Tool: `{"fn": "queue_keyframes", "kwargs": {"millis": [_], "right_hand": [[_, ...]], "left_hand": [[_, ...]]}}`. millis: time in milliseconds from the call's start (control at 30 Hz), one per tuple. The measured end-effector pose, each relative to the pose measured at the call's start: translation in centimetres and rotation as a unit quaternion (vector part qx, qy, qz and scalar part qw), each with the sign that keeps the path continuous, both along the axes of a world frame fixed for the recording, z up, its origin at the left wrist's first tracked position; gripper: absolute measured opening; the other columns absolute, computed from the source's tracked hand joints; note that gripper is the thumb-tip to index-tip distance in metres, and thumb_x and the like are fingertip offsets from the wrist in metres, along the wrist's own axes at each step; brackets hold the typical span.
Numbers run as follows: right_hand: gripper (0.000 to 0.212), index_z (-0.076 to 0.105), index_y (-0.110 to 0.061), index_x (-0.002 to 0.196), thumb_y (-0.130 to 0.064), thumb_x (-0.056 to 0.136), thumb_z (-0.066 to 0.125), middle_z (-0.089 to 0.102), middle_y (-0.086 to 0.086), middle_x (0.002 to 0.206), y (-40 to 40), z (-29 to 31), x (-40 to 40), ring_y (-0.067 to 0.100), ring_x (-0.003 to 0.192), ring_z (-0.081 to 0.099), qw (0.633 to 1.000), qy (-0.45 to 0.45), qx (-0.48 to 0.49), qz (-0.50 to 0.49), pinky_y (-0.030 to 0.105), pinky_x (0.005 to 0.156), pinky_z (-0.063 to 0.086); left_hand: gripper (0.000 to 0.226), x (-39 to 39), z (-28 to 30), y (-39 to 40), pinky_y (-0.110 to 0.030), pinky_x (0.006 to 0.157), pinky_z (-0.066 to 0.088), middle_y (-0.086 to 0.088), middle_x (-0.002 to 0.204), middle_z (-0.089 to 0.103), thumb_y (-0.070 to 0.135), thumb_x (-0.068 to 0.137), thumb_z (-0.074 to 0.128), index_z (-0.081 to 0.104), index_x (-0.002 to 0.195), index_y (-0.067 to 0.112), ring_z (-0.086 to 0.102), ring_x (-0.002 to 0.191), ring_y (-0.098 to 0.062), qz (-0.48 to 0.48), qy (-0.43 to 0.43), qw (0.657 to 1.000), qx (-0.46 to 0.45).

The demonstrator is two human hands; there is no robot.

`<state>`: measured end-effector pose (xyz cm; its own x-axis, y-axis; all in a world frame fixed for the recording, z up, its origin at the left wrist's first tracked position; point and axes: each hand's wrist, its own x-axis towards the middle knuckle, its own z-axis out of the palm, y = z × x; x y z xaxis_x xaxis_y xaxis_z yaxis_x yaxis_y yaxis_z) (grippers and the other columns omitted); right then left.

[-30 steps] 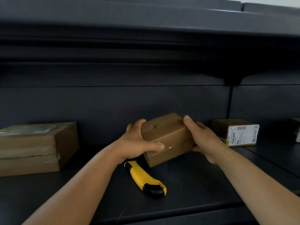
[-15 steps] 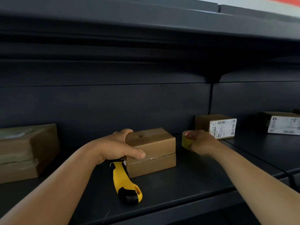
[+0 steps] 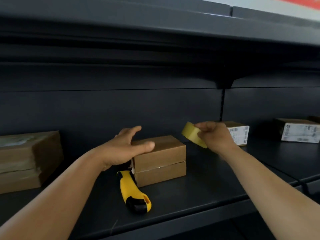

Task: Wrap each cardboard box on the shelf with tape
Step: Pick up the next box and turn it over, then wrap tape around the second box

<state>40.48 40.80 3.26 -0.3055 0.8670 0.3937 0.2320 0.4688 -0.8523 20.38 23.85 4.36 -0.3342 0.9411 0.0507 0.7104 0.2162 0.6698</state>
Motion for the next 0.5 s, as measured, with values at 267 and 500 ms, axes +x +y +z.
{"fn": "queue_keyframes", "kwargs": {"millis": [267,500], "right_hand": [[0.025,0.065,-0.023,0.088,0.001,0.088,0.06,0.065,-0.003,0.092,-3.8,4.6,-1.8,0.01,0.09,0.06,0.973,0.199,-0.03,0.113,0.022,0.08,0.048],[0.015,0.064,-0.014,0.099,-0.003,0.089,0.06,0.068,0.011,0.105,-6.5,5.7,-4.2,0.023,0.097,0.065,0.936,0.256,-0.147,0.194,0.035,0.08,0.056]], "left_hand": [[0.053,2.5,2.2,0.4,-0.023,0.105,0.03,0.016,0.137,0.045,0.033,0.089,0.061,0.041,0.138,0.035,0.038,0.127,0.0,-0.015,0.016,0.965,0.261],[0.073,4.4,2.9,0.7,-0.026,0.099,0.044,0.008,0.124,0.056,0.019,0.08,0.074,0.037,0.143,0.023,0.052,0.115,-0.004,-0.035,-0.004,0.96,0.278]]}}
